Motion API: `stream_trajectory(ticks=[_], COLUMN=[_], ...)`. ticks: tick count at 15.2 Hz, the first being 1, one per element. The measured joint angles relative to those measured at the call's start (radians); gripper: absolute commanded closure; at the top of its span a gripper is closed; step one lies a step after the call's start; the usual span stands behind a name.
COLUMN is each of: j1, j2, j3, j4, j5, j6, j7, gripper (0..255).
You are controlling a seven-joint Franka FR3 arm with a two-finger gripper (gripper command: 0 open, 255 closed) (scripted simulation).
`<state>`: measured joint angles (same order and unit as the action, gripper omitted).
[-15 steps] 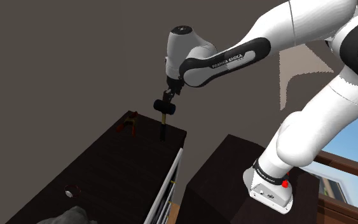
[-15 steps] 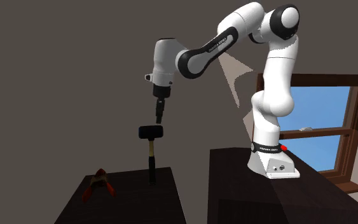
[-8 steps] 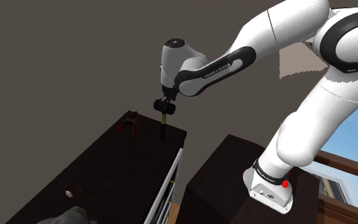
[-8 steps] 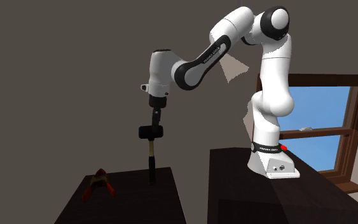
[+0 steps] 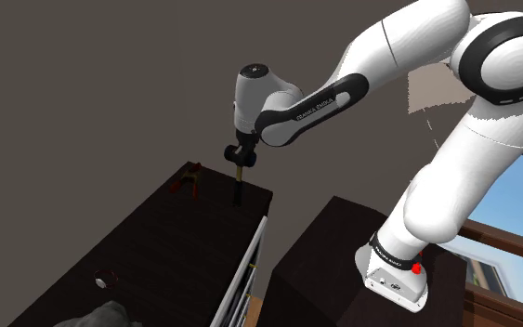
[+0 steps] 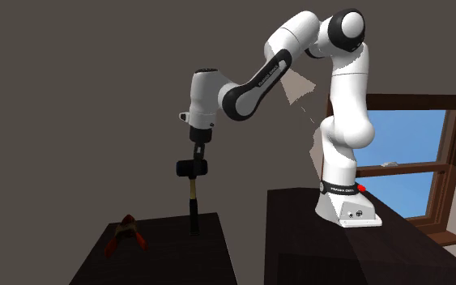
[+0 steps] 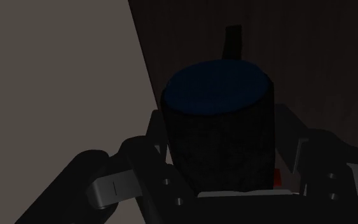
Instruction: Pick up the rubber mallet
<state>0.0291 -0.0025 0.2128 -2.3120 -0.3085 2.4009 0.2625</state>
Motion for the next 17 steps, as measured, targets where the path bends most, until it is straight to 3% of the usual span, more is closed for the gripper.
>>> stream_trajectory(ticks=[7,17], j1=[0.000,0.005], j2=[-0.003,-0.075], j3=[0.000,0.001], j4=[0.003,0.056], j5=[0.004,0.057], j6=[-0.007,-0.126], j7=[-0.004,-0.059], gripper=[255,255])
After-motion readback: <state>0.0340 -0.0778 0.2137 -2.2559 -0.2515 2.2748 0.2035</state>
